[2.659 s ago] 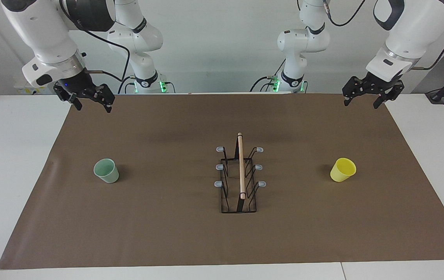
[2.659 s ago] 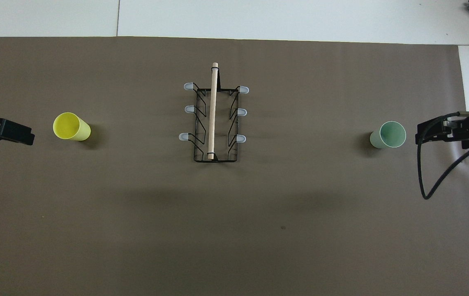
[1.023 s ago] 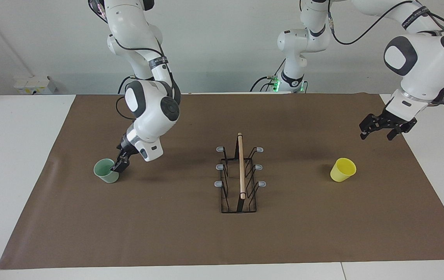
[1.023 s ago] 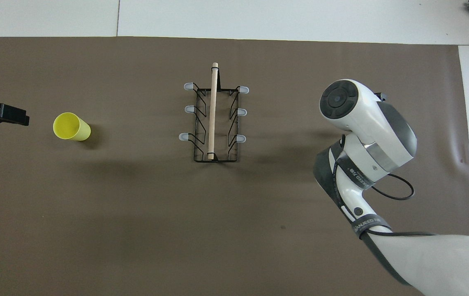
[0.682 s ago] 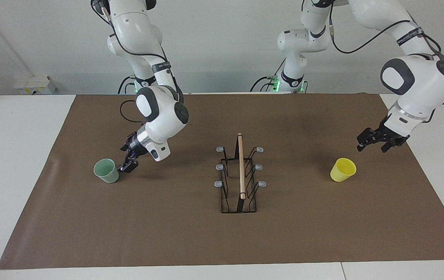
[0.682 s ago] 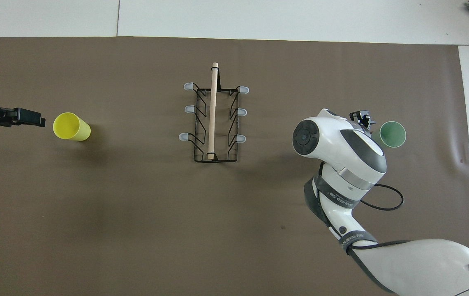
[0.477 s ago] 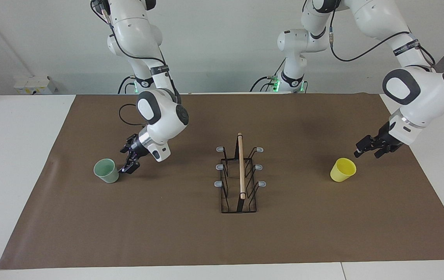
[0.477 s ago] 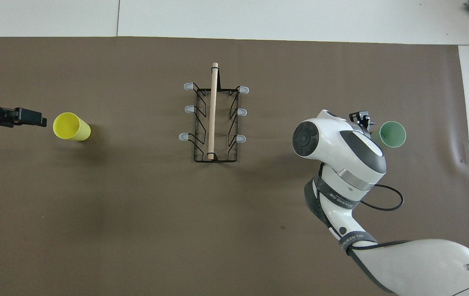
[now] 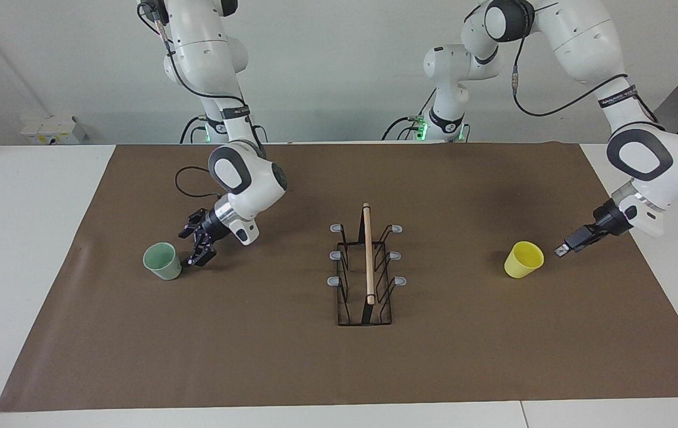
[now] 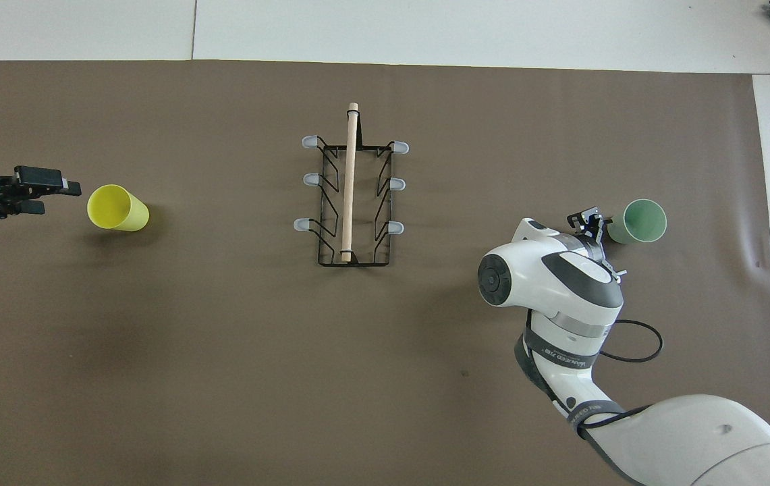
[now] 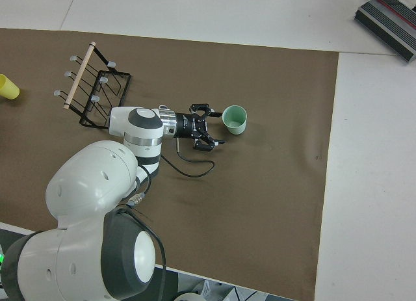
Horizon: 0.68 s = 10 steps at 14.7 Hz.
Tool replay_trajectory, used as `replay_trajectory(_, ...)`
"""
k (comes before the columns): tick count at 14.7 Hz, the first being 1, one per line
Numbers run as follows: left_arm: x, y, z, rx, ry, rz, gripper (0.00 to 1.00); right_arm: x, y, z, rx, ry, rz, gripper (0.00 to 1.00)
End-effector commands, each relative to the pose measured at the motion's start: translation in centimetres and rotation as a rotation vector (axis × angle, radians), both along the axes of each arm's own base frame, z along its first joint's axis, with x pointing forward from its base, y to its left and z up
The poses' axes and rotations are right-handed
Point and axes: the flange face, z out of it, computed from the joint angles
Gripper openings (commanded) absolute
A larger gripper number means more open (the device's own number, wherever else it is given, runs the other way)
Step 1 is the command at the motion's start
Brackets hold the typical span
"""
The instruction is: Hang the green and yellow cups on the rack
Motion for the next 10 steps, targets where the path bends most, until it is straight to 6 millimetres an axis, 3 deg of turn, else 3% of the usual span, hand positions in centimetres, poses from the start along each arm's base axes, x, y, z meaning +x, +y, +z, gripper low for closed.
replay_trajectory(1, -1.0, 0.7, -0.9, -0.047, 0.06, 0.11, 1.0, 0.1, -1.3, -0.4, -0.006, 0.021, 0.046, 1.0)
replay_trajectory(3, -2.2, 1.9, -1.6, -0.044, 0.082, 0.137, 1.0, 0.1, -1.5, -0.5, -0.007, 0.021, 0.044, 1.0)
replay_trajectory(5, -2.9, 2.2, -1.0, -0.051, 0.094, 0.178, 1.0, 0.3, -2.2, -0.4, -0.02, 0.017, 0.054, 1.0)
replay_trajectory(8, -2.4, 2.2, -0.2, -0.079, 0.188, 0.398, 1.0, 0.7, -3.2, -0.4, -0.03, 0.012, 0.071, 1.0)
replay_trajectory(10, -1.6, 1.0, 0.3, -0.09, 0.233, 0.486, 1.0, 0.9, -4.3, -0.8, -0.021, 0.012, 0.069, 1.0)
